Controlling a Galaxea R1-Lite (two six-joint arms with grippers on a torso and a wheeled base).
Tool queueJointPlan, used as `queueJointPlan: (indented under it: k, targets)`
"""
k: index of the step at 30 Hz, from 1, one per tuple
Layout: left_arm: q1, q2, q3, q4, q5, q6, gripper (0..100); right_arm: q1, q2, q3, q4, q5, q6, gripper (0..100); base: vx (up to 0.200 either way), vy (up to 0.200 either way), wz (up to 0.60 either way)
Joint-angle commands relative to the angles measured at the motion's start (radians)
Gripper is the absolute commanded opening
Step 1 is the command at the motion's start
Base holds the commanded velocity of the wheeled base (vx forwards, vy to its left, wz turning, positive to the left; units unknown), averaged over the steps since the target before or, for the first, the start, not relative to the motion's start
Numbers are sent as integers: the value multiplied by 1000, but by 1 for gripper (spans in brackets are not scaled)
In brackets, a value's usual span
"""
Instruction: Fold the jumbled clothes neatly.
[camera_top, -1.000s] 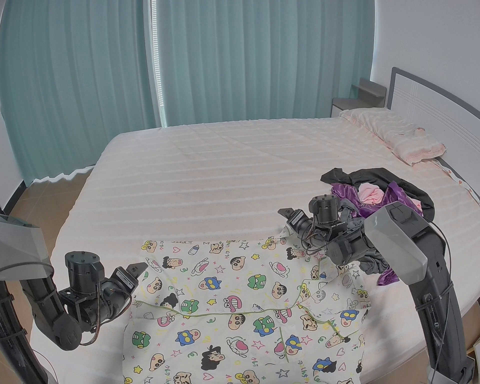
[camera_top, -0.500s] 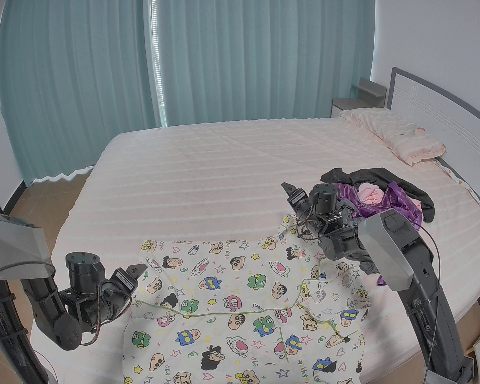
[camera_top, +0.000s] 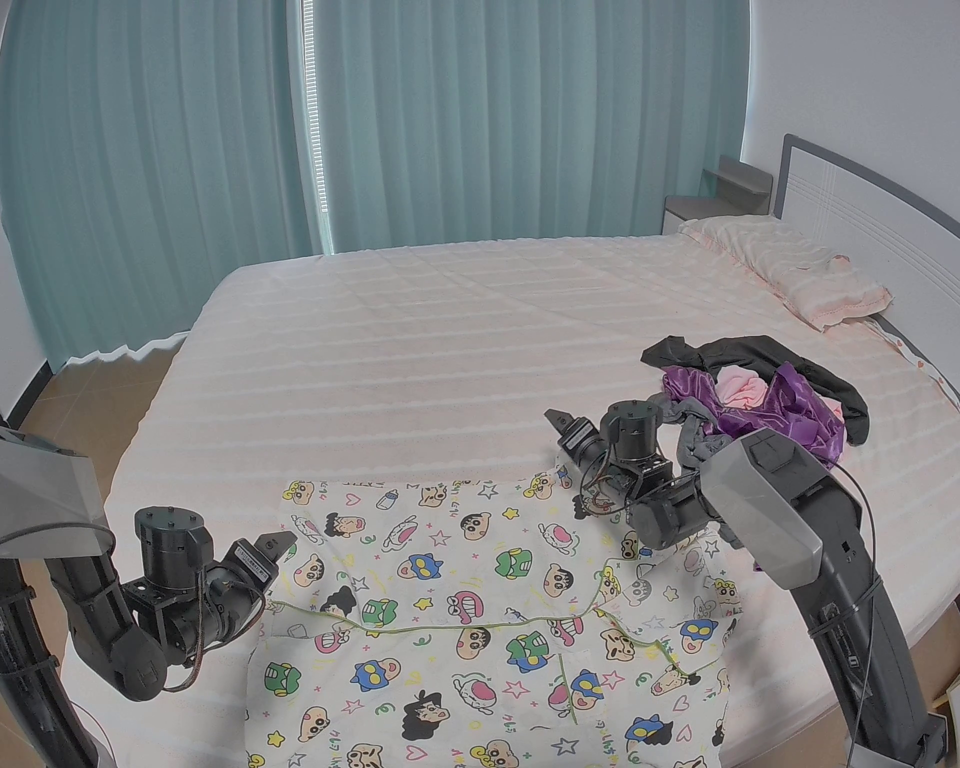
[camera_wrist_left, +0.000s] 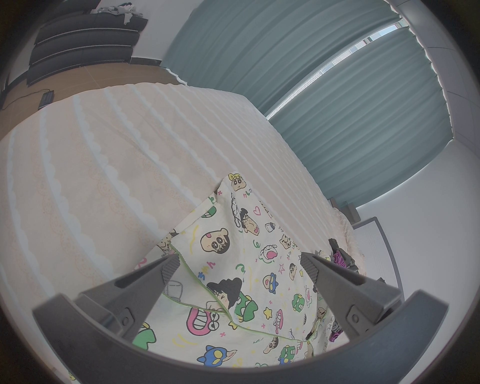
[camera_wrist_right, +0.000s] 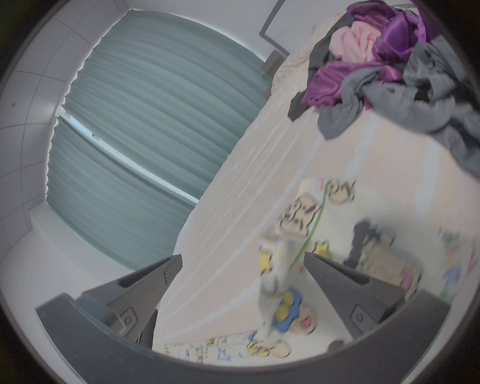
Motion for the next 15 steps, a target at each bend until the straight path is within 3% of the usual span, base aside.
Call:
queueJointPlan:
  k: [1,6,15]
  targets:
    - [1,2,19,0,1,-2,100,39,68,-112,-24,0,-39,100,0,0,0]
    - [15,2,16,0,1,-2,100,39,90,-202,-24,-9,-33,100,0,0,0]
    - [18,8,13,0,1,-2,100,9,15,-169,-76,-17,-22,100,0,0,0]
